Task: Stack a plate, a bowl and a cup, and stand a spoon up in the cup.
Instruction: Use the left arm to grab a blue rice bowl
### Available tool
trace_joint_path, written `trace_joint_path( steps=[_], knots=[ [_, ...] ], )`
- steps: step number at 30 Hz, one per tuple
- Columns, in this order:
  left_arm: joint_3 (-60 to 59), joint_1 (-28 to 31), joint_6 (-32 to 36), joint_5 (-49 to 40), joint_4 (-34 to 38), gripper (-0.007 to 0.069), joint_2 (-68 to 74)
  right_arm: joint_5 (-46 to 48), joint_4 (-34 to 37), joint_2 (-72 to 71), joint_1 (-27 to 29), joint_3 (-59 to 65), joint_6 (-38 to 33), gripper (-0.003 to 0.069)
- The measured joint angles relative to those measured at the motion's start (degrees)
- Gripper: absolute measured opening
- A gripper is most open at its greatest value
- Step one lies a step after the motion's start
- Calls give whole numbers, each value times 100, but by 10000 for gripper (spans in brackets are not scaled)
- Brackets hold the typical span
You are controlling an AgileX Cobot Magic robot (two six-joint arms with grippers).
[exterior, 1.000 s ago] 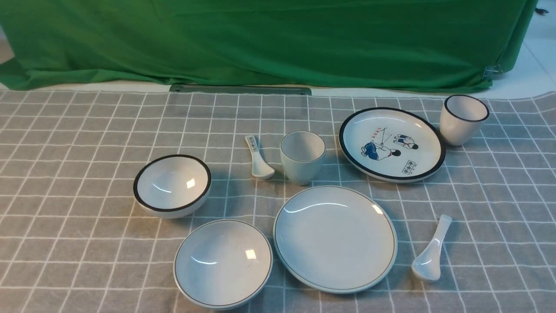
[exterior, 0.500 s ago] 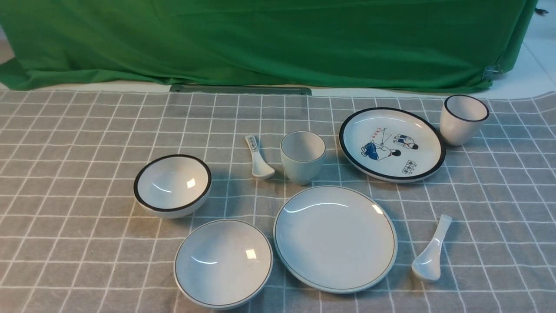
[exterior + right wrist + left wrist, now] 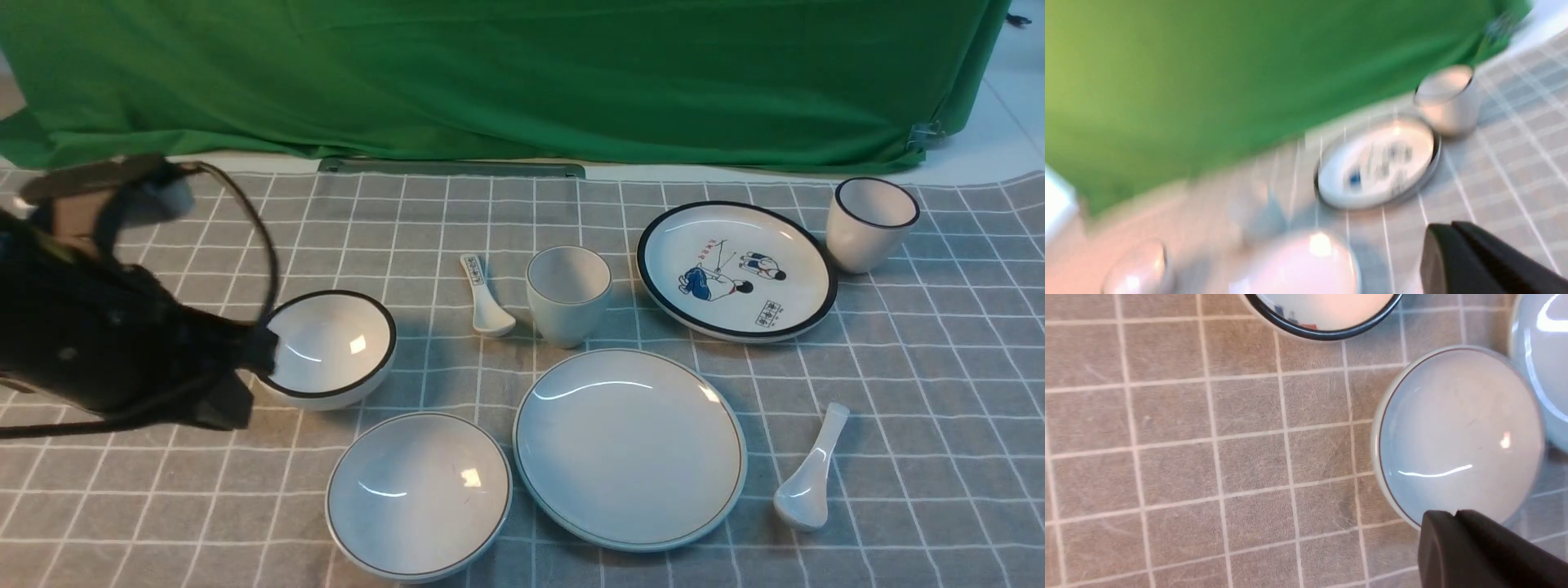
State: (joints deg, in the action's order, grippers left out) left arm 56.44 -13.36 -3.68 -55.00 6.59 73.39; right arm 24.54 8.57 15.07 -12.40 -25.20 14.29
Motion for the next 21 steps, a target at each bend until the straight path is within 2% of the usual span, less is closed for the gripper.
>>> trace_joint_path(
  steps=[2,5,8,11,13,15,16,17,19,21],
  knots=[
    [62,-385,-406,60,-319,1,368,941,-7,813,-321,-683,-472,25],
    [105,-650,-644,205,-457,4,853,2010,-76,1897,-679,-1384,-1038,24],
    [105,-740,-711,356,-517,25,1200,2453,-109,2585,-880,-1767,-1379,22],
    [105,-760,-721,572,-599,107,1627,2590,-121,3270,-1087,-1929,-1631,22],
    [105,-766,-727,735,-595,197,1804,2579,-121,3481,-1144,-1929,-1671,22],
    [105,-766,-731,851,-563,255,1869,2552,-121,3565,-1162,-1929,-1676,22],
    [105,-766,-733,987,-532,333,1937,2473,-121,3641,-1168,-1929,-1676,22],
    [106,-766,-733,999,-532,343,1944,2473,-121,3638,-1170,-1929,-1676,22],
    [106,-766,-733,1123,-532,440,2058,2349,-121,3667,-1175,-1929,-1684,22],
    [111,-766,-738,1187,-538,488,2189,2246,-121,3673,-1175,-1929,-1686,22]
  ],
)
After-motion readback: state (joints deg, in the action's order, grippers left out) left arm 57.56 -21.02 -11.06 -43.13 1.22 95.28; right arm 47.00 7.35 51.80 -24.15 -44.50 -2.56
